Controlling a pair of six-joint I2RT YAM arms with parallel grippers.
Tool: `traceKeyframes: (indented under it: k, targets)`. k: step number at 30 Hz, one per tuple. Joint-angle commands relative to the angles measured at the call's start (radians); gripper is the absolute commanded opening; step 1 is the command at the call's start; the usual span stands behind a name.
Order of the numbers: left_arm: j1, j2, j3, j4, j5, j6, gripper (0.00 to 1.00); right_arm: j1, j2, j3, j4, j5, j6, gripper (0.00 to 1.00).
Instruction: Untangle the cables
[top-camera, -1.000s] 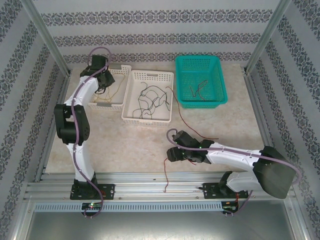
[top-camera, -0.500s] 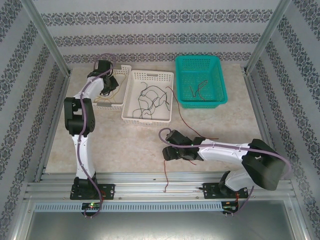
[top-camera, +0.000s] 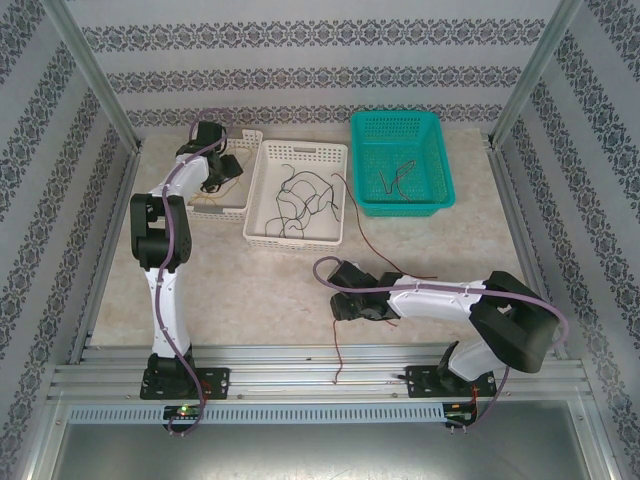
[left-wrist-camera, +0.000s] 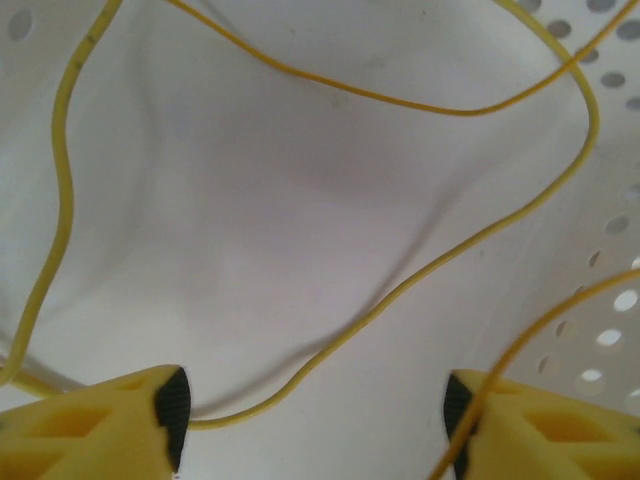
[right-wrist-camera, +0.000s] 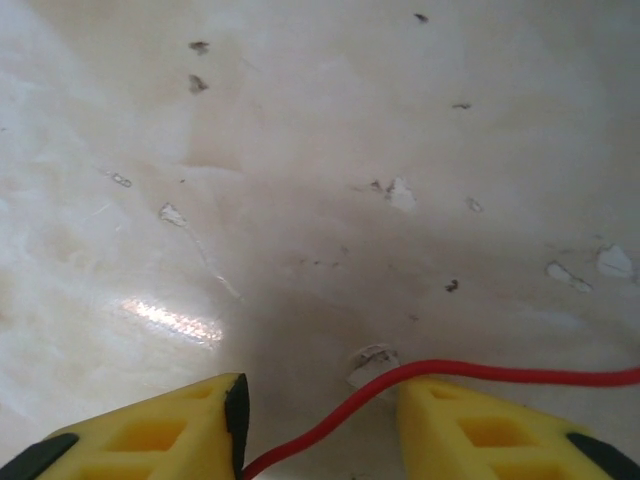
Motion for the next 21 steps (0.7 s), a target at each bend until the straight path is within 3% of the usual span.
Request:
traceKeyframes:
  k: [1,12,21]
  targets:
    - [0.010,-0.080,0.050,-0.040,0.000,0.012,0.78,0.014,0.029,0.013,0.035,0.004,-0.001,0.40]
    - [0.011,-0.272,0.032,-0.031,-0.054,0.008,1.00,0.007,0.025,-0.001,0.045,0.009,-0.002,0.06]
    - [0.006,-0.441,-0.149,0.043,-0.085,-0.025,1.00,0.006,-0.092,0.006,0.014,0.013,-0.013,0.00]
